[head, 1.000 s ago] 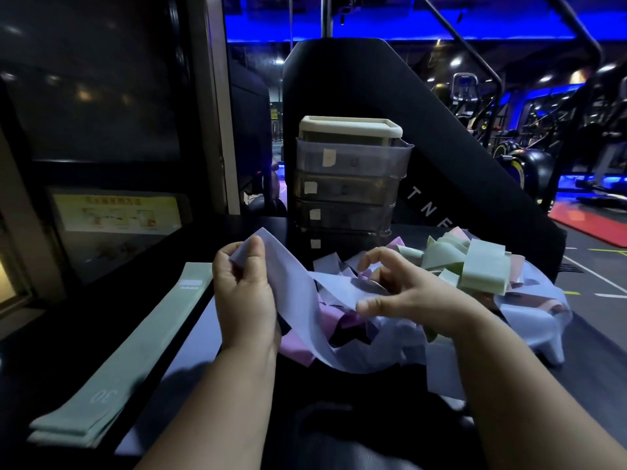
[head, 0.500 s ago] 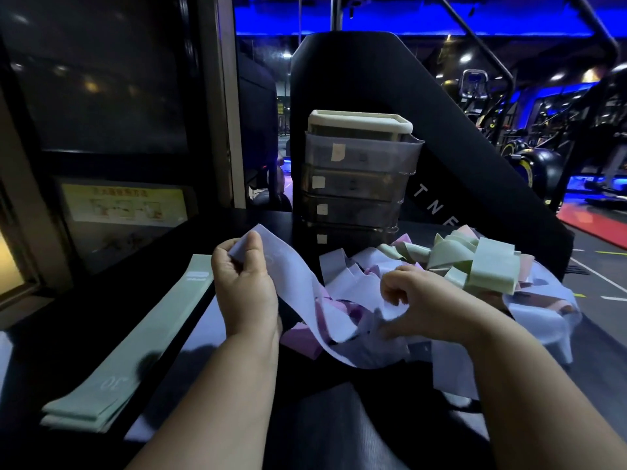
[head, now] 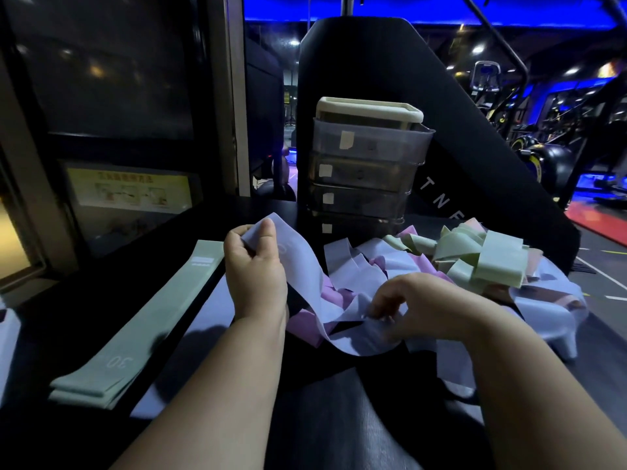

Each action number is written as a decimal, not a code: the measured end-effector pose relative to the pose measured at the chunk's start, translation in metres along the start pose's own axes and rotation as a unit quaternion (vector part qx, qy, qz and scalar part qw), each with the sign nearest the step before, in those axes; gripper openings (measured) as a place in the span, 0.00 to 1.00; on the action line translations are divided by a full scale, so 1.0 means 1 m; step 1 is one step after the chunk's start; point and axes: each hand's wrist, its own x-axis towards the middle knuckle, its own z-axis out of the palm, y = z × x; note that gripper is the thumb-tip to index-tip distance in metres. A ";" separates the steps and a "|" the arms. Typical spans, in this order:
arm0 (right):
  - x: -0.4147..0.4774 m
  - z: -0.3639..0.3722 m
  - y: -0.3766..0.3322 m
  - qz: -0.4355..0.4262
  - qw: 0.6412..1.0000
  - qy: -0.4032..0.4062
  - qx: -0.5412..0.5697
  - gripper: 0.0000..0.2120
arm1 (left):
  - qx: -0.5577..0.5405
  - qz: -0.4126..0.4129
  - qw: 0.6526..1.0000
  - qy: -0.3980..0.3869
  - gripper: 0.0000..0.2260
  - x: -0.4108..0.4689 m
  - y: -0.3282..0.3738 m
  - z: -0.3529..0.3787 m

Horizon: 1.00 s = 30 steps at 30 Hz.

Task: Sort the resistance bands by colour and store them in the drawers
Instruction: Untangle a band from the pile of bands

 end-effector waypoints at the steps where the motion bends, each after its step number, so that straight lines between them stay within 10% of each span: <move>1: 0.000 0.001 0.000 -0.001 1.000 0.014 -0.015 0.10 | 0.001 -0.001 1.000 0.001 0.08 0.000 0.000 0.000; 8: -0.002 -0.012 -0.003 -0.005 0.975 0.176 0.133 0.11 | 0.015 -0.001 1.000 0.005 0.08 0.001 -0.001 -0.001; 17: 0.000 -0.020 0.018 0.023 0.824 0.357 0.439 0.08 | 0.021 -0.019 0.999 0.031 0.09 0.002 -0.003 -0.002; 30: 0.000 -0.024 0.034 0.103 0.665 0.538 0.509 0.10 | -0.011 -0.072 0.997 0.010 0.10 -0.002 0.000 0.000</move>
